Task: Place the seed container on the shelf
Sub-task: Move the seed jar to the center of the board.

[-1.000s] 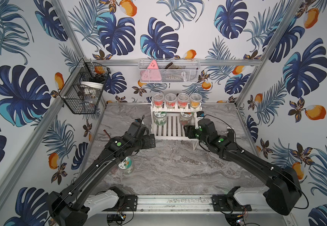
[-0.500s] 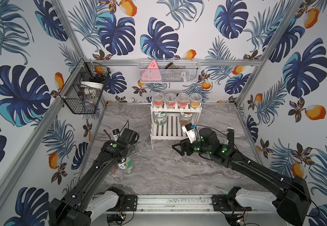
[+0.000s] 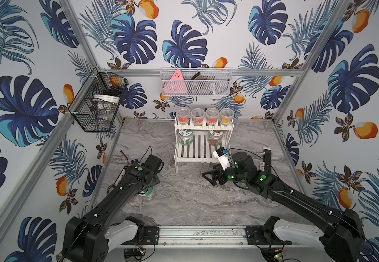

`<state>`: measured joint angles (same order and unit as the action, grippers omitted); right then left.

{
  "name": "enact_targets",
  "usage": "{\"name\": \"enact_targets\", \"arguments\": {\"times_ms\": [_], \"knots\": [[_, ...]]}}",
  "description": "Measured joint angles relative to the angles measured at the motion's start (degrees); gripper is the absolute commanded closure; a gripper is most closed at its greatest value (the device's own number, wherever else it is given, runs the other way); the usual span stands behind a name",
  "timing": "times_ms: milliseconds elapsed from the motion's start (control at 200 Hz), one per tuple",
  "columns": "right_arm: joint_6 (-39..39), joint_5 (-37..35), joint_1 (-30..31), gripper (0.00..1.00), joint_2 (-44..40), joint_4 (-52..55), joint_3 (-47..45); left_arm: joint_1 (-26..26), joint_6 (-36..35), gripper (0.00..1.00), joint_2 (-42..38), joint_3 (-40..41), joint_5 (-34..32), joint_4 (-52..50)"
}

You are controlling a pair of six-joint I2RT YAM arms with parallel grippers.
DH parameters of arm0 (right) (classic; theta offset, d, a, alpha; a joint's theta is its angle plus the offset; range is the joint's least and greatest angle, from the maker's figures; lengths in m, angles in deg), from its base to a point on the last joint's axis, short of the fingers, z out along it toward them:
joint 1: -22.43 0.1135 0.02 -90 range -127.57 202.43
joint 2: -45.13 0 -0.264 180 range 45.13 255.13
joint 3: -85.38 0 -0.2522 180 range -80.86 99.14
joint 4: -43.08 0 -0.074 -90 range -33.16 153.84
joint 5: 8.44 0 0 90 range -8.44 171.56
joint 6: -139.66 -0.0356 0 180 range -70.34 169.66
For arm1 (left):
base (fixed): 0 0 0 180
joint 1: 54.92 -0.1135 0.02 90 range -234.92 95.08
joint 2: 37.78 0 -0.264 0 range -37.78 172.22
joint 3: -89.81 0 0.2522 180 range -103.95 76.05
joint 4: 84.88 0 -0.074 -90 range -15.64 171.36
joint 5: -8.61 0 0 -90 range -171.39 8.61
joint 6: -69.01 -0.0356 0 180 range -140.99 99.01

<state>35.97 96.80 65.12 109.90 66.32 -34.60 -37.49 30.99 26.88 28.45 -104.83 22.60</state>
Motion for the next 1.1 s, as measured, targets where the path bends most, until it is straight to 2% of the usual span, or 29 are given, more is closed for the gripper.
{"name": "enact_targets", "arguments": {"times_ms": [290,610,781,941,1101], "knots": [[-0.17,0.04,0.00,0.01,1.73,-0.04,-0.13,0.00,0.74,0.03,0.26,3.74,3.10,3.89],[-0.83,0.02,0.02,0.00,1.44,-0.39,-1.66,-0.11,-4.00,0.18,0.07,4.85,5.40,6.14],[-1.01,0.02,0.02,0.00,1.44,-0.46,-2.32,0.57,-7.15,0.22,-0.15,4.85,7.37,7.56],[-1.97,0.02,0.02,0.00,1.40,-0.57,-3.34,4.22,-8.20,0.24,-1.86,4.74,11.74,9.05],[-2.32,0.02,0.02,0.00,0.61,-1.05,-5.27,13.68,-8.44,0.25,-2.58,4.59,17.51,11.78]]}}
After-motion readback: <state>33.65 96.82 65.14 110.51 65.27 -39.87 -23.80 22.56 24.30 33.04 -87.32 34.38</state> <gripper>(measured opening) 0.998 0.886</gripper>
